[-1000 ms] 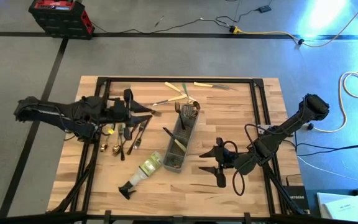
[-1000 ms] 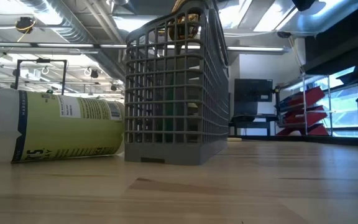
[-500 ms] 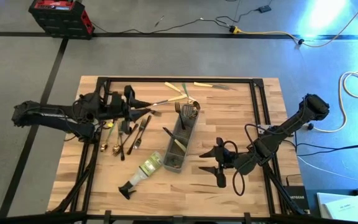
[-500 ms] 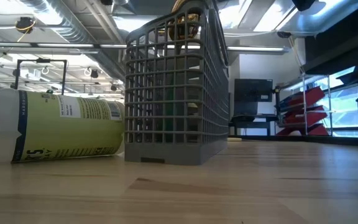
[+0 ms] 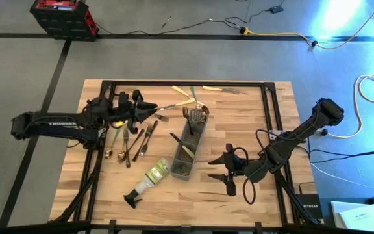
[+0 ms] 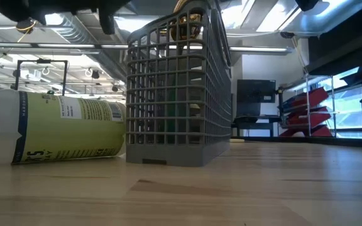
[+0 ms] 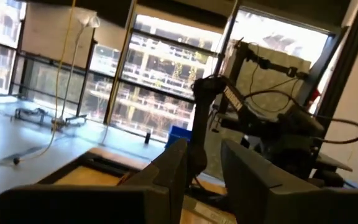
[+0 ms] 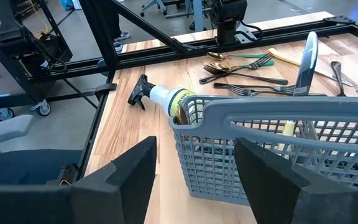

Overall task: Sort silverware
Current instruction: Put the table knife into the silverware basket

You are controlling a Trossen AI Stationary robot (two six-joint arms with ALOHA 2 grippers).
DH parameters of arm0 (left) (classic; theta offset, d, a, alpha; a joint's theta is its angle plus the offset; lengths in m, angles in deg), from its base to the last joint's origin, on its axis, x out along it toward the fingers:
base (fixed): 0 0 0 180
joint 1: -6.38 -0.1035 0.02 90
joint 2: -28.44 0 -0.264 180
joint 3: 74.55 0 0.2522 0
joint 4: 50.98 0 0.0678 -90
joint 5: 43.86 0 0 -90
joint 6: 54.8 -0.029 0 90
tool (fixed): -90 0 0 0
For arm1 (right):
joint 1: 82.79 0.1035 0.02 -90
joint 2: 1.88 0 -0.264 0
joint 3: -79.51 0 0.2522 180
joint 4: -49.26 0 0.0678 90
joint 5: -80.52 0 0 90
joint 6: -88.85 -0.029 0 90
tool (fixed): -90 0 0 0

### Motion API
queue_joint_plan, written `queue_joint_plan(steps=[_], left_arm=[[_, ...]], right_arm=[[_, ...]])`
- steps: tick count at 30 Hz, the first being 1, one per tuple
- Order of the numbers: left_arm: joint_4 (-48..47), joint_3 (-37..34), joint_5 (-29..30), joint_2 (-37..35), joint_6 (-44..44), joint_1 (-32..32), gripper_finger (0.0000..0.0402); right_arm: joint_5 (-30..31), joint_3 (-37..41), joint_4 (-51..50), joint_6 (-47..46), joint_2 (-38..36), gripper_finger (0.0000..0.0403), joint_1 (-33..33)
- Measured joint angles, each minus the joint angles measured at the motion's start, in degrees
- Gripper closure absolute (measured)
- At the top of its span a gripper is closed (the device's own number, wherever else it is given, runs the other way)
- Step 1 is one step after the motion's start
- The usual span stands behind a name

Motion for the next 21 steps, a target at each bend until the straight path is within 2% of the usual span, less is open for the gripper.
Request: queue_joint_plan(steps=[14,21], left_arm=[[-0.5,-2.7,0.2,0.0,-0.3,-1.6,0.0318],[-1.8,-2.7,1.3,0.1,-4.9,-1.2,0.0318]], right_arm=[[0.0,0.0,0.0,0.0,0.0,0.0204,0.0],[0.0,0.0,0.0,0.0,0.0,0.0204,0.0]])
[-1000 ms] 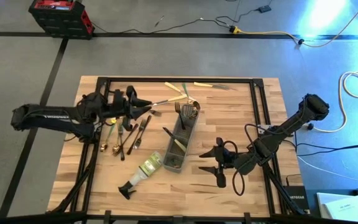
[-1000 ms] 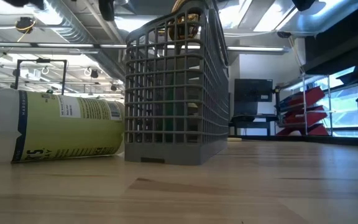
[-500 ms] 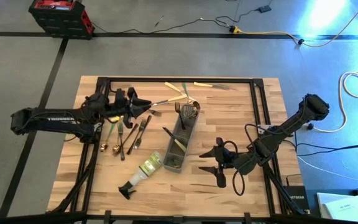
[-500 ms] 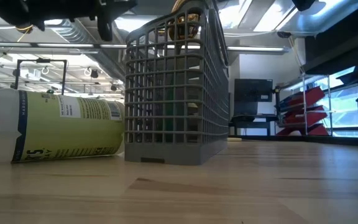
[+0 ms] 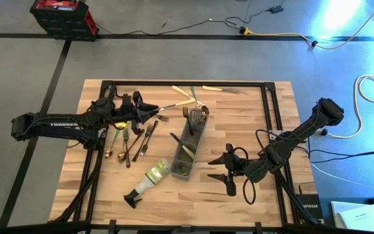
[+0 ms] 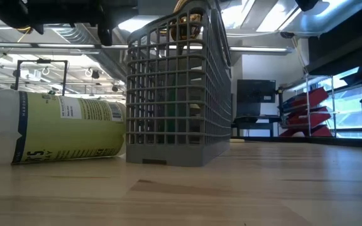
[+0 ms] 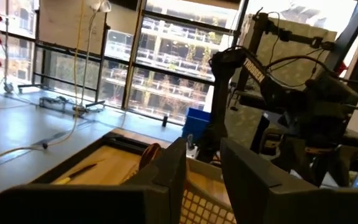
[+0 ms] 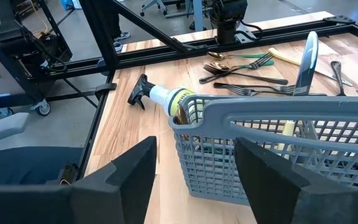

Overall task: Sort silverware
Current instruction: Put the table knife into the silverware basket

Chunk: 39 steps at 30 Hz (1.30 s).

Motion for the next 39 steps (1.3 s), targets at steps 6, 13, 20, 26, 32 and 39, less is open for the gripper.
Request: queue_joint_plan(steps=[6,13,20,26,32,39], left_arm=[[-0.1,0.0,0.0,0.6,-1.9,0.0,0.0318],[-0.3,0.0,0.1,1.0,-4.0,0.0,0.0318],[0.1,0.0,0.2,3.2,-1.1,-1.5,0.0318],[2.9,0.0,-2.1,7.7,-3.4,-5.0,0.0318],[9.7,0.0,-9.5,12.8,-6.5,-11.0,0.0318],[16.0,0.0,-20.4,20.3,-9.5,-18.1,0.0318]], right_arm=[[0.0,0.0,0.1,0.1,0.0,0.0204,0.0],[-2.2,0.0,1.1,0.0,0.0,0.0204,-0.4],[1.7,0.0,6.0,0.3,0.0,0.0204,-2.0],[5.4,0.0,2.7,11.8,-0.7,0.0204,-7.9],[14.6,0.0,-10.8,21.4,-9.8,0.0204,-17.2],[5.4,0.0,-21.1,34.6,-19.1,0.0204,-40.6]])
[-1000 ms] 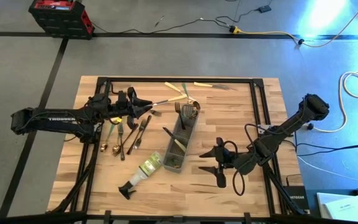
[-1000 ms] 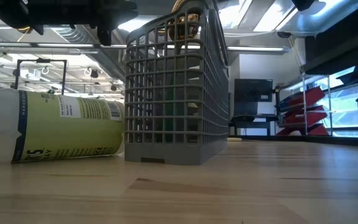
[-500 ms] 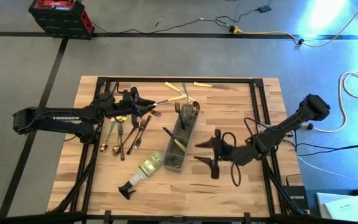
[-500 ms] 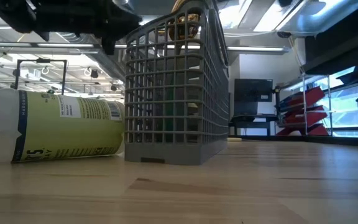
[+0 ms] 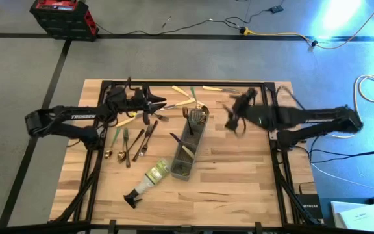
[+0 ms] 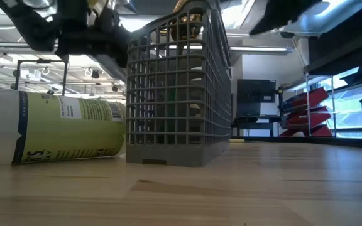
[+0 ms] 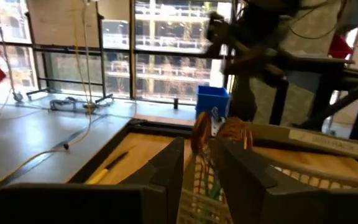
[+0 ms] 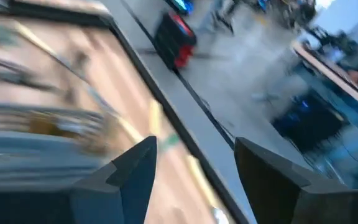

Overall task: Sort silverware
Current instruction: Put the table knife into the silverware basket

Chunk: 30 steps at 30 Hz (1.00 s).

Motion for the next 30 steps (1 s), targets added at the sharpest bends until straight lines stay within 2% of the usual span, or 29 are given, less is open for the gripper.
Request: queue_joint_plan(steps=[2,4,6,8,10,12,16,18,21,25,30], left_arm=[[3.1,0.0,-1.5,2.1,1.1,-1.2,0.0318],[4.6,0.0,-2.4,3.4,2.6,-1.7,0.0318],[4.7,0.0,-2.9,4.0,3.0,-1.7,0.0318],[4.7,0.0,-3.5,4.0,2.9,-1.6,0.0318],[5.0,0.0,-3.5,4.0,2.1,-1.4,0.0318],[5.7,0.0,-3.5,4.0,1.7,-1.4,0.0318],[5.5,0.0,-3.7,4.0,1.0,-1.4,0.0318],[5.3,0.0,-4.3,4.0,0.3,-1.4,0.0318],[5.1,0.0,-5.2,3.9,0.1,-1.4,0.0318],[5.2,0.0,-5.4,3.9,-0.2,-1.5,0.0318],[5.1,0.0,-5.5,3.9,0.2,-1.5,0.0318]], right_arm=[[-9.7,0.0,0.0,4.3,1.1,0.0204,-11.5],[-22.5,0.0,0.6,6.1,4.6,0.0204,-22.7],[-29.6,0.0,0.4,9.4,9.9,0.0204,-31.5],[-31.7,0.0,1.4,13.5,16.1,0.0204,-38.2],[-40.4,-1.1,1.6,16.8,22.8,0.0204,-43.7],[-48.9,-3.4,1.5,20.2,29.1,0.0204,-46.4],[-49.3,-11.4,-0.4,26.4,41.0,0.0204,-46.7],[-50.2,-15.8,-4.2,29.8,45.9,0.0204,-46.5],[-48.3,-22.8,-10.9,32.3,51.4,0.0204,-45.6],[-48.9,-27.8,-14.4,33.9,54.4,0.0215,-45.6],[-47.4,-28.7,-14.2,34.9,54.8,0.0234,-46.1]])
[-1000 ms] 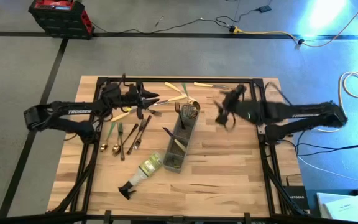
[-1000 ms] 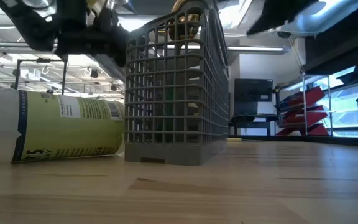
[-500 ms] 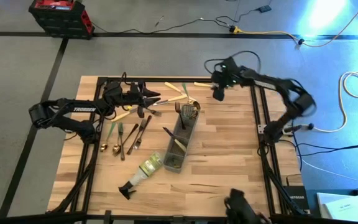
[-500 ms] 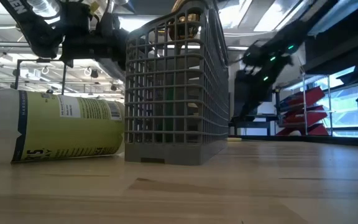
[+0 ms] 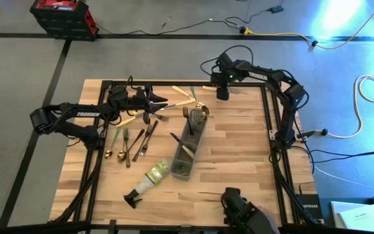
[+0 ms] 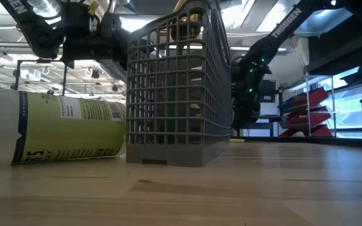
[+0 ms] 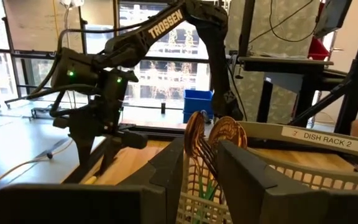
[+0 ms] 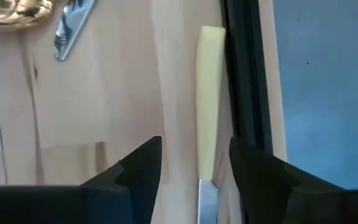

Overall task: Sort silverware
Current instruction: Put the table knife into the silverware basket

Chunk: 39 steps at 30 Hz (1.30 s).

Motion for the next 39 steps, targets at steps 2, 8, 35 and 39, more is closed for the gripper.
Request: queue_joint_plan(steps=[2,8,35,39], left_arm=[[0.0,0.0,0.0,0.0,0.0,0.0,0.0318],[0.6,0.0,0.0,0.0,0.0,0.0,0.0318],[0.1,0.0,0.0,0.0,-0.2,0.0,0.0318],[0.2,0.0,0.0,0.0,-0.1,0.0,0.0318]], right_arm=[[-0.8,0.0,-0.6,0.0,0.0,0.0237,-0.3],[1.2,0.0,-0.6,-0.2,2.6,0.024,-0.7],[2.3,-1.2,4.3,-4.5,7.2,0.0385,-0.2],[3.7,-1.3,4.2,-6.1,7.2,0.0389,-0.1]])
